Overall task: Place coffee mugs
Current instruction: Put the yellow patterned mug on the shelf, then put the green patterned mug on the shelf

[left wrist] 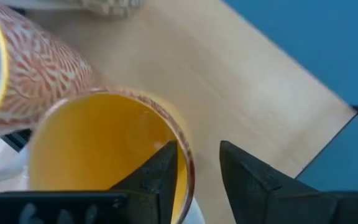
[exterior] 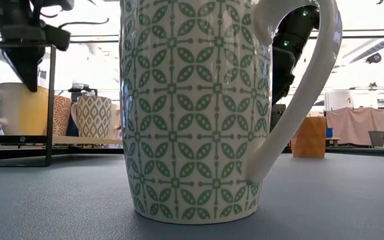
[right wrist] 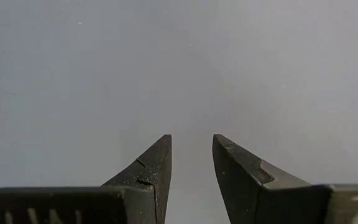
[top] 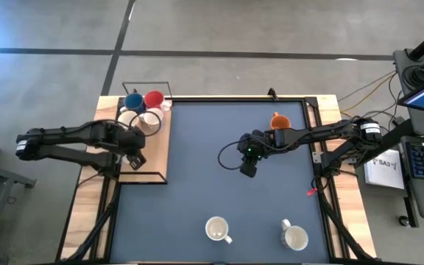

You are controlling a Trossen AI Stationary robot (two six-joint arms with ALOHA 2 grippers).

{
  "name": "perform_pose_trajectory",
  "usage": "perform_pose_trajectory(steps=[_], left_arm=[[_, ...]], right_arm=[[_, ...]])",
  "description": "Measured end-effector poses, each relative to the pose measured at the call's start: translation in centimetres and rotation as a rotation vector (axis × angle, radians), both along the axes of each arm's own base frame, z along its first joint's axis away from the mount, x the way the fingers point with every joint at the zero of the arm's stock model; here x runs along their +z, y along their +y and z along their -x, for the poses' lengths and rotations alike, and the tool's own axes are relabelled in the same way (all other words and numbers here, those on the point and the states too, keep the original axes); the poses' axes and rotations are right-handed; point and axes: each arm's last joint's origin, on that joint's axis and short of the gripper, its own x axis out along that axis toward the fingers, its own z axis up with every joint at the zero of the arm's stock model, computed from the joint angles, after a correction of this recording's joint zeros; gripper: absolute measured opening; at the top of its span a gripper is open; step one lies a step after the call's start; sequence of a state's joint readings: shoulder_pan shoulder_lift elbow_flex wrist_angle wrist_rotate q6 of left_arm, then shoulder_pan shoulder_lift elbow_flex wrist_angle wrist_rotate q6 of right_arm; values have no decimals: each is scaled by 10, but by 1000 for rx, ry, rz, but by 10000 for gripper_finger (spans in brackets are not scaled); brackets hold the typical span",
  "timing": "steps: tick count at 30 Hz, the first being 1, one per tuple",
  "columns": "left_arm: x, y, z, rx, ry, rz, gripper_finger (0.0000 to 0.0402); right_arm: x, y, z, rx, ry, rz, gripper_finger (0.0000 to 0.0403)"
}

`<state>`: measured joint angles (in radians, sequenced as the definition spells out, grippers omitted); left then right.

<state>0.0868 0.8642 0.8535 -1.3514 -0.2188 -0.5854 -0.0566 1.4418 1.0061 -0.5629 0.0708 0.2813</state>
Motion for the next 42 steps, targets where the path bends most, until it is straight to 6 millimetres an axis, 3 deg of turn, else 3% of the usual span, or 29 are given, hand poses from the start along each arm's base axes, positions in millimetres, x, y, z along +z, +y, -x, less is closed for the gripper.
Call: perform_pose_trajectory(steps=[8, 16, 30, 42], left_arm=[[28, 0, -2, 2, -95, -16, 105], [48, 1, -8, -40, -219, -42, 105], [43, -16, -40, -186, -319, -36, 105], [35, -33, -61, -266, -322, -18, 105]], right_arm=[[0, 3, -1, -6, -14, -78, 107], [6, 28, -10, 43, -112, -178, 107], [21, 103, -15, 13, -267, -483, 107], [16, 136, -25, 7, -251, -592, 107]])
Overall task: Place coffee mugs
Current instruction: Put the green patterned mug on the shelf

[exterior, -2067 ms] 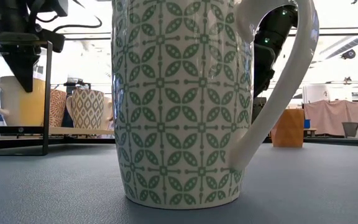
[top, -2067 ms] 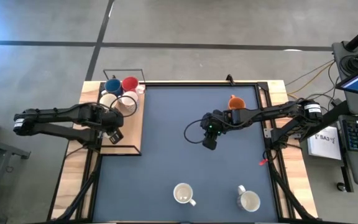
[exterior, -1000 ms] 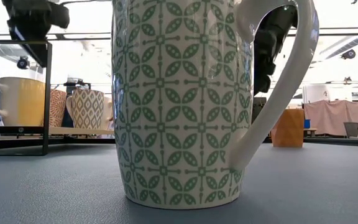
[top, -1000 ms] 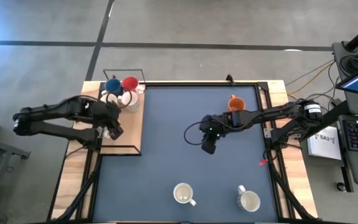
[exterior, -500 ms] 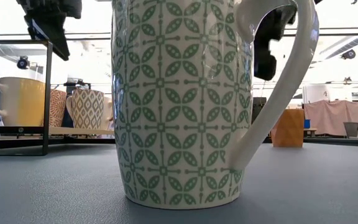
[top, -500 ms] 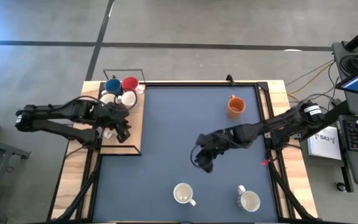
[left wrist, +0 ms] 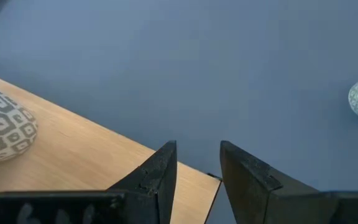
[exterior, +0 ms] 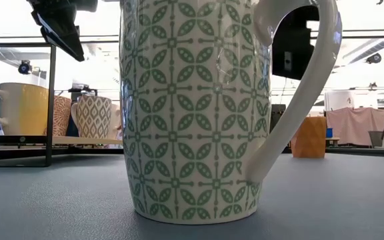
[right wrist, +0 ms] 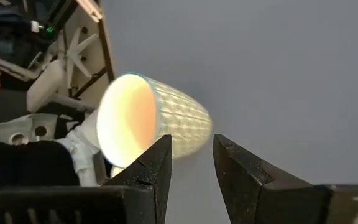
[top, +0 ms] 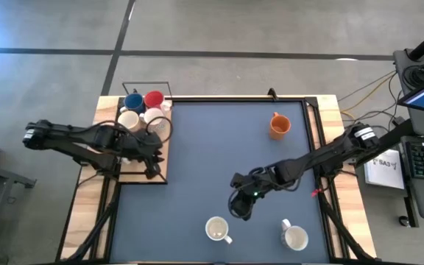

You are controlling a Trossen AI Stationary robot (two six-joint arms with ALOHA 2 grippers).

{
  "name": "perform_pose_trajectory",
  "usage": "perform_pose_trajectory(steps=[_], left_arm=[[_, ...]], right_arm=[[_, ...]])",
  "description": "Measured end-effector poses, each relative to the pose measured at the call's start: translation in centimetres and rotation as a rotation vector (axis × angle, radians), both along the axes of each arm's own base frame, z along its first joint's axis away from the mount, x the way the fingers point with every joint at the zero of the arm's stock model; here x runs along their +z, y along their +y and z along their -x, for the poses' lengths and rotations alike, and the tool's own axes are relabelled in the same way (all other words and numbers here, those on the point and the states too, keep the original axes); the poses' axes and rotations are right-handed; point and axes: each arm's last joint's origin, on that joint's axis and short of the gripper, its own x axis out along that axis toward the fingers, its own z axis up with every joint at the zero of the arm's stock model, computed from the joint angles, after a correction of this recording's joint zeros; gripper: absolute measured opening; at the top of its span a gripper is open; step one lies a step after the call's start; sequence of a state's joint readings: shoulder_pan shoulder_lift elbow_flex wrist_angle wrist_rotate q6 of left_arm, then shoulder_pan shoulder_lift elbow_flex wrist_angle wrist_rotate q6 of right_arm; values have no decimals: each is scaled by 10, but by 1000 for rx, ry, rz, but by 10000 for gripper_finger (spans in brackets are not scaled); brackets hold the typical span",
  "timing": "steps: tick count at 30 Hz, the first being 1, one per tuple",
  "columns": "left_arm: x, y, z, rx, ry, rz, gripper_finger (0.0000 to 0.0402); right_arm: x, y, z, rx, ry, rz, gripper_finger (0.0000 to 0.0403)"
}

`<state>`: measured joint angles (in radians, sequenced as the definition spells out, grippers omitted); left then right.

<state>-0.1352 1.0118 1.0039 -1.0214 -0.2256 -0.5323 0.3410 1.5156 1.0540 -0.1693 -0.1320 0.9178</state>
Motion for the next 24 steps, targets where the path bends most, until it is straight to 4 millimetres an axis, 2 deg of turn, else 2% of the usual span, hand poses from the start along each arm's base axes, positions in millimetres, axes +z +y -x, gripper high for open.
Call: perform_pose_trajectory(steps=[4, 11, 14, 18, 24], left_arm=[[-2, -1, -3, -3, 16, -2, 105], [0, -1, 1, -12, 8, -5, 105], [1, -1, 4, -12, 4, -4, 105], [3, 0, 6, -12, -6, -3, 105], [3, 0, 7, -14, -8, -2, 105]], right_arm=[[3, 12, -16, 58, 11, 4, 107], [1, 26, -40, 139, 181, 104, 107], [4, 31, -49, 178, 198, 126, 107], [7, 38, -57, 219, 193, 131, 107], [5, 39, -58, 220, 204, 138, 107]])
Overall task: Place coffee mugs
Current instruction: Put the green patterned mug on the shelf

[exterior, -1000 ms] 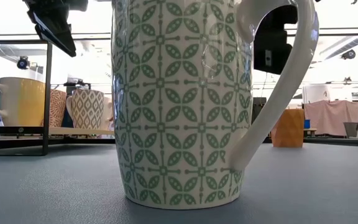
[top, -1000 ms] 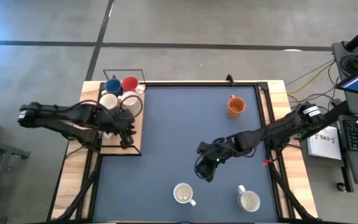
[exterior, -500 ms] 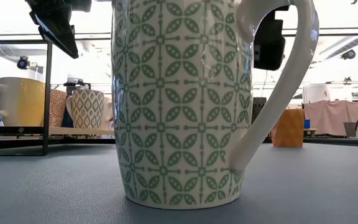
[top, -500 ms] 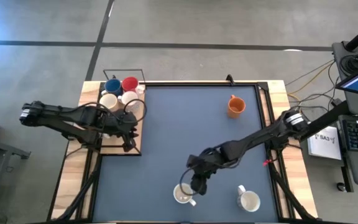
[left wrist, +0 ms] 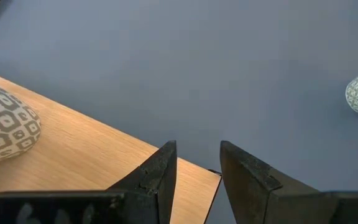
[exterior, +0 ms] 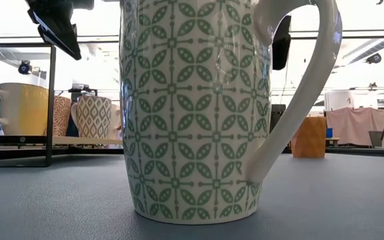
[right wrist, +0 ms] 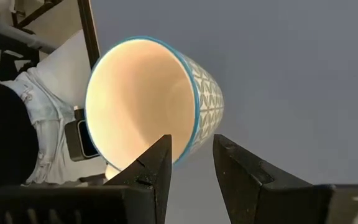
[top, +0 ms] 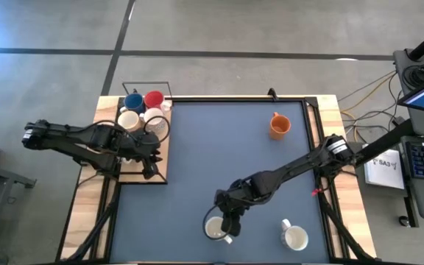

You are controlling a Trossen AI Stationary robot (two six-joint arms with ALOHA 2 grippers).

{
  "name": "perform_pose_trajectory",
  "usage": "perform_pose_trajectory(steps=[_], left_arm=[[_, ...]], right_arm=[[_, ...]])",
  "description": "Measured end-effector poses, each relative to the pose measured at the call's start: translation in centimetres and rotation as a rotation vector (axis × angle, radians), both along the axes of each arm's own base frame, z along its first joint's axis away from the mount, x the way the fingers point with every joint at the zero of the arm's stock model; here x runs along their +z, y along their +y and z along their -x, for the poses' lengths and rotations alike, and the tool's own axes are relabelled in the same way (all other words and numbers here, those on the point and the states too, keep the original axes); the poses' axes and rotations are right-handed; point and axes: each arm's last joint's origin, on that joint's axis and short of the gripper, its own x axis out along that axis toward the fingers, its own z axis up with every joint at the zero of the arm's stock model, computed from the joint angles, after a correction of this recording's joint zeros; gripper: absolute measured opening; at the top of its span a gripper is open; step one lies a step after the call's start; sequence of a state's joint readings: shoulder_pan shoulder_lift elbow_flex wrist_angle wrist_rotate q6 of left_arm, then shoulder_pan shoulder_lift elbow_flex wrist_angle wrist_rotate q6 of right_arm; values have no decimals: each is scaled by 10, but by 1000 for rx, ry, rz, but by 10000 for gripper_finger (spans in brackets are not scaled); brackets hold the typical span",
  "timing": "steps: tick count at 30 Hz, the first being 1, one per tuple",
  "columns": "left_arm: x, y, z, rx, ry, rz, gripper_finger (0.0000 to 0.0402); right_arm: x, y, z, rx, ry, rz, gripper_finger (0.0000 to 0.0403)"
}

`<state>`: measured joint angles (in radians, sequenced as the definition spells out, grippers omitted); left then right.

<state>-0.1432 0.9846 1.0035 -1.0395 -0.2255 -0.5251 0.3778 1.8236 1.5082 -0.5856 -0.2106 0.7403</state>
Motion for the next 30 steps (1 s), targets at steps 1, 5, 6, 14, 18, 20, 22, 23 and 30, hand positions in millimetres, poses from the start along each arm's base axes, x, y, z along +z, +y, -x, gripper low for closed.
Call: perform_pose_trajectory(steps=[1, 5, 6, 14, 18, 20, 22, 23, 30], left_arm=[[0, 0, 0, 0, 0, 0, 105], [-1, 0, -1, 0, 4, -1, 105], [-1, 0, -1, 0, 4, -1, 105], [-1, 0, -1, 0, 5, -1, 105], [-1, 0, -1, 0, 5, -1, 105], [-1, 0, -1, 0, 7, -1, 105], [-1, 0, -1, 0, 7, -1, 105], [-1, 0, -1, 0, 6, -1, 105], [-1, 0, -1, 1, 6, -1, 105]], right_arm=[[0, 0, 0, -1, -1, 0, 107], [-10, 1, -4, 10, 5, 24, 105], [-13, 2, -6, 16, 3, 27, 103], [-22, 2, -10, 55, 0, 43, 64], [-22, 1, -10, 81, -15, 62, 24], [-23, 0, -11, 92, -23, 65, 16], [-23, -2, -12, 98, -30, 71, 14], [-22, -3, -13, 105, -36, 74, 14], [-14, -39, -26, 96, -65, 148, 13]])
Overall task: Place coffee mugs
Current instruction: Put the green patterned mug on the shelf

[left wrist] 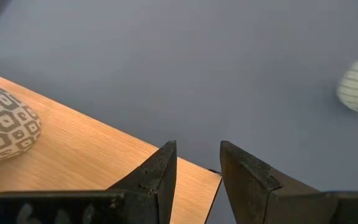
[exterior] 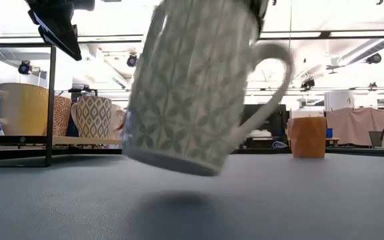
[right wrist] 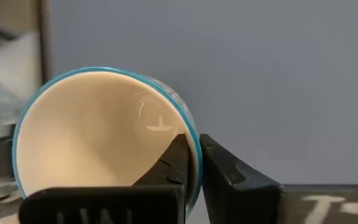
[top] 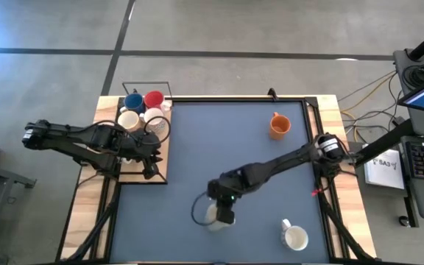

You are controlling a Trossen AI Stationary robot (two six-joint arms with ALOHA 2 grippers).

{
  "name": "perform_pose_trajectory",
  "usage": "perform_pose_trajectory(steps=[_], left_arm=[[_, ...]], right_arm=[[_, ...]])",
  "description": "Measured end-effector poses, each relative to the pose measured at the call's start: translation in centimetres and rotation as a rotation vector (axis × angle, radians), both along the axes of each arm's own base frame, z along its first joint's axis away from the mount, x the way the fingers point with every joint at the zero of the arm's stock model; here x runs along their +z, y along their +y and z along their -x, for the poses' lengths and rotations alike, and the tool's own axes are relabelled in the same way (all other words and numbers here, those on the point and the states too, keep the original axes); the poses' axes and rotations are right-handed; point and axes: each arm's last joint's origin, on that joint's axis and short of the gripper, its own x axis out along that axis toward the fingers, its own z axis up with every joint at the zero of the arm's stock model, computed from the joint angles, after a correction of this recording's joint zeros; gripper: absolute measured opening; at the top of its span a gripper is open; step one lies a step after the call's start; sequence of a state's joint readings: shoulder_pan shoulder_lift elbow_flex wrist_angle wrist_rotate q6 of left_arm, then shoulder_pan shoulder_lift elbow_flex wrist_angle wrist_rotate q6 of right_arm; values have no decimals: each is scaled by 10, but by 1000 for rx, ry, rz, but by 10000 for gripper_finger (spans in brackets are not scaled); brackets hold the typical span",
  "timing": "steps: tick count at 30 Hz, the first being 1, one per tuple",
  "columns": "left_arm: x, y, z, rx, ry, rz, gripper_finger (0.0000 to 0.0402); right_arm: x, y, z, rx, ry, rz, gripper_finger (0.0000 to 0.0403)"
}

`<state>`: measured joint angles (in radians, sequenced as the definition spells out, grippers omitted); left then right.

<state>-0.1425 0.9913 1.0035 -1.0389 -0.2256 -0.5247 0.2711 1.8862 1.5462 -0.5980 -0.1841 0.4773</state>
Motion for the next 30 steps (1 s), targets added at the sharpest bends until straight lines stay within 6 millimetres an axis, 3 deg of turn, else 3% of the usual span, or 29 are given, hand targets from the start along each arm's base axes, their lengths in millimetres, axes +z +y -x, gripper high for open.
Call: perform_pose_trajectory(steps=[8, 18, 23, 30], left_arm=[[0, 0, -1, -15, -6, -9, 105], [3, -1, -5, -45, -48, -23, 105], [4, -1, -7, -73, -66, -39, 105], [-1, -3, -19, -114, -56, -68, 105]], right_arm=[[8, -69, -9, -78, 21, 243, 13], [9, -153, -12, -196, 9, 339, 13], [9, -176, -10, -240, 10, 343, 13], [10, -187, -9, -249, 4, 349, 39]])
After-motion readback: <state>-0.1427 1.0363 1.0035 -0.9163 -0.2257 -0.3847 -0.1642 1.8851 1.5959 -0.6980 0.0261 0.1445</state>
